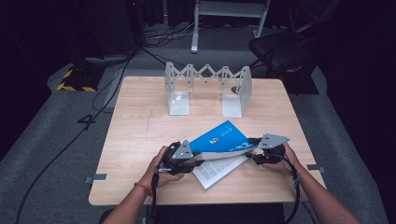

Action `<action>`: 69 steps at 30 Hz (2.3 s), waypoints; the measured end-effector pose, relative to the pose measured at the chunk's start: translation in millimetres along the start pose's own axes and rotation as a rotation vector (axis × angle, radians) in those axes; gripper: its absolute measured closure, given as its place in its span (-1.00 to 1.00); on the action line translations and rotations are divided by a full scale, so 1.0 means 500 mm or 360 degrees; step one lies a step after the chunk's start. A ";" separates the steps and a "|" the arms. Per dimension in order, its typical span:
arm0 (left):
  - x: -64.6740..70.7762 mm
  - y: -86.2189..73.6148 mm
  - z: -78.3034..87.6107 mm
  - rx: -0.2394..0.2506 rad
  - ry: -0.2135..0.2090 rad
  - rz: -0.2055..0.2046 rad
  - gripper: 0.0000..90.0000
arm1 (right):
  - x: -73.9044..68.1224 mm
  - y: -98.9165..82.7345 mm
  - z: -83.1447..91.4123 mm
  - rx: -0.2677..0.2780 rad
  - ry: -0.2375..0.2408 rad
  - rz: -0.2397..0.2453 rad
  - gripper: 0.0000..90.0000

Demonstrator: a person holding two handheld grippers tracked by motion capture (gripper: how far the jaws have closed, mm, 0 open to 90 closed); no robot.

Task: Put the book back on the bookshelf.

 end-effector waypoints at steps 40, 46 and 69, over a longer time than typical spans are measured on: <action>-0.012 -0.016 0.023 -0.0096 0.0189 0.0034 0.47 | -0.026 0.057 -0.031 0.0124 0.0079 0.0251 0.39; -0.011 -0.007 0.026 -0.0154 0.0246 0.0121 -0.05 | -0.043 0.073 -0.017 0.0073 0.0055 0.0331 0.50; 0.059 0.072 -0.031 -0.0210 0.0374 0.0161 -0.11 | -0.106 0.126 0.005 0.0024 0.0016 0.0394 0.61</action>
Point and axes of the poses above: each handheld gripper's, and its own axes: z roughly backward along the jaws, y roughly out of its top, x roughly to its right, the point moved 1 cm from there along -z, roughly forward along the jaws, and after that the axes turned 7 degrees about -x, right-handed, at the moved point
